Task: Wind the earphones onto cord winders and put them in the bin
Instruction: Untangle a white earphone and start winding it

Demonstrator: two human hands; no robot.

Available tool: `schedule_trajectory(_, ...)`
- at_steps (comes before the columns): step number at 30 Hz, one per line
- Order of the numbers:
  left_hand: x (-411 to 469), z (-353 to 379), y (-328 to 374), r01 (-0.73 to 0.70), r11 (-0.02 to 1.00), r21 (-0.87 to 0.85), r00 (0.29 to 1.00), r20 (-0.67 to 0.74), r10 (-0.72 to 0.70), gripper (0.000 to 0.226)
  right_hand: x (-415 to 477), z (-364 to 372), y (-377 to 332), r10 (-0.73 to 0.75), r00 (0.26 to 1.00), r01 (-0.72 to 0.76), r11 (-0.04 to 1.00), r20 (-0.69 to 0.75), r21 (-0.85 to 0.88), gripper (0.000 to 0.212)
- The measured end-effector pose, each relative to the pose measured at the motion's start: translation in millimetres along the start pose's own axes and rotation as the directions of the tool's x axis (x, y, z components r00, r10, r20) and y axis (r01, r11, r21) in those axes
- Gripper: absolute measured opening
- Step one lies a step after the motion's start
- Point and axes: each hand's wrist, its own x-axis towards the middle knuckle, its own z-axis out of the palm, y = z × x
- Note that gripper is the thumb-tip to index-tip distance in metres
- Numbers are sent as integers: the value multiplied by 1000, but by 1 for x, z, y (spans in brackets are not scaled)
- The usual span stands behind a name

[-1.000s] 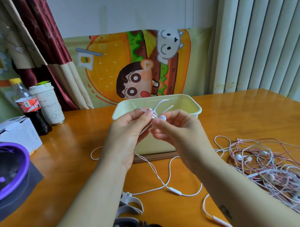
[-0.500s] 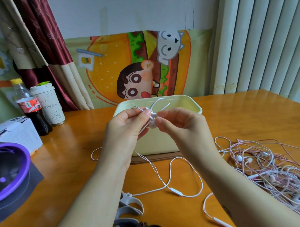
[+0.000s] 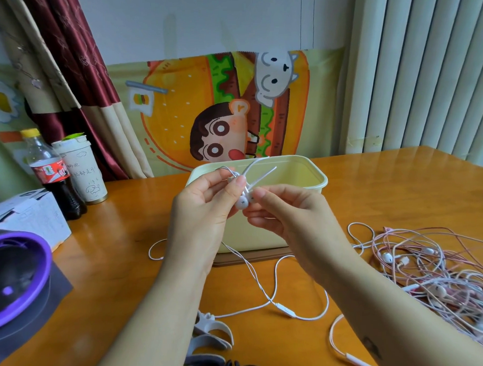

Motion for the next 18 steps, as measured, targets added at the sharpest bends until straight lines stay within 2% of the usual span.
schedule_trajectory(3, -1, 1, 0, -2, 1000, 12, 1000, -11, 3, 42, -2, 3, 0, 7, 1000, -8, 999, 21, 52, 20)
schedule_trajectory(6, 0, 3, -2, 15, 1000, -18, 999, -42, -15, 31, -4, 8, 2, -34, 999, 33, 999, 16, 34, 30)
schedule_trajectory(9, -1, 5, -3, 32, 998, -49, 999, -43, -34, 22, -5, 9, 2, -76, 997, 76, 997, -9, 19, 24)
schedule_trajectory(16, -1, 4, -1, 54, 997, -55, 999, 3, -53, 22, -1, 3, -2, 115, 991, -132, 943, 74, 306, 33)
schedule_trajectory(18, -1, 4, -1, 46, 998, -43, 999, -7, -47, 19, -1, 3, -1, 84, 996, -88, 960, 26, 265, 36)
